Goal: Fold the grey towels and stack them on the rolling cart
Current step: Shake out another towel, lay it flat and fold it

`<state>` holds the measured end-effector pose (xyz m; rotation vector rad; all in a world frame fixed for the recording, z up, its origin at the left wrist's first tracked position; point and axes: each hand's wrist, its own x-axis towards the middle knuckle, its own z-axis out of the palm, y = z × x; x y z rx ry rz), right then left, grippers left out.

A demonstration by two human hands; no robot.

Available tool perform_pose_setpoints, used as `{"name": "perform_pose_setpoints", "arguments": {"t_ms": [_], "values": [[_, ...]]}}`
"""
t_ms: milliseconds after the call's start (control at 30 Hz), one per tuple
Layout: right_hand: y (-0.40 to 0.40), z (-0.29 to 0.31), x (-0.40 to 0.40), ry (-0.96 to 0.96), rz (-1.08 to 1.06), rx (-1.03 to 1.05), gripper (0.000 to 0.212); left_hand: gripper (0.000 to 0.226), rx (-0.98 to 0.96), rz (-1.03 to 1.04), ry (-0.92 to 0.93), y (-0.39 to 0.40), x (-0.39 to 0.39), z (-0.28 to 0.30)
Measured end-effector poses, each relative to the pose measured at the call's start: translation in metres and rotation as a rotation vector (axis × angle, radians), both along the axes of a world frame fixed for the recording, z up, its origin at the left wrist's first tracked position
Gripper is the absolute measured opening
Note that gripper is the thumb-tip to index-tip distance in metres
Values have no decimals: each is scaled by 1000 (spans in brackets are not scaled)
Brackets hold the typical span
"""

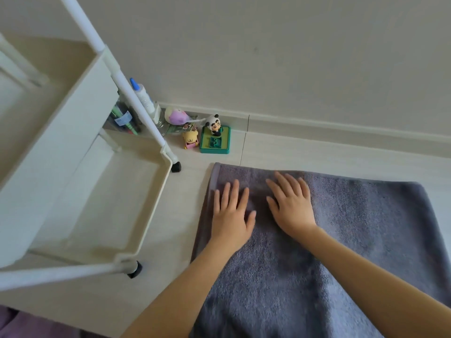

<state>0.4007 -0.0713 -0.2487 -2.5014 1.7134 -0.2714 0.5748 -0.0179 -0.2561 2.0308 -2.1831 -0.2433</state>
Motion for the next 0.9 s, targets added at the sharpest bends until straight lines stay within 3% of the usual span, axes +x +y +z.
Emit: {"name": "perform_pose_setpoints", "arguments": {"t_ms": [133, 233, 367, 433, 567, 733, 833, 900], "values": [[38, -8, -28, 216, -38, 208, 65, 66, 168, -1, -111, 16, 18, -10], [49, -3, -38, 229, -120, 255, 70, 65, 256, 33, -124, 8, 6, 8], [74, 1, -46, 111, -144, 222, 68, 70, 213, -74, -33, 27, -26, 15], [89, 3, -63, 61, -256, 257, 63, 68, 190, -129, -68, 40, -33, 6], [110, 7, -106, 95, -427, 365, 53, 79, 224, -36, -98, 40, -47, 8], [129, 10, -128, 71, -386, 332, 68, 69, 142, -145, 75, 48, -100, 13], [144, 0, -142, 130, -300, 336, 79, 66, 138, -185, -51, 58, -108, -2], [147, -3, -159, 141, -365, 334, 78, 66, 158, -180, -122, 59, -106, -5]]}}
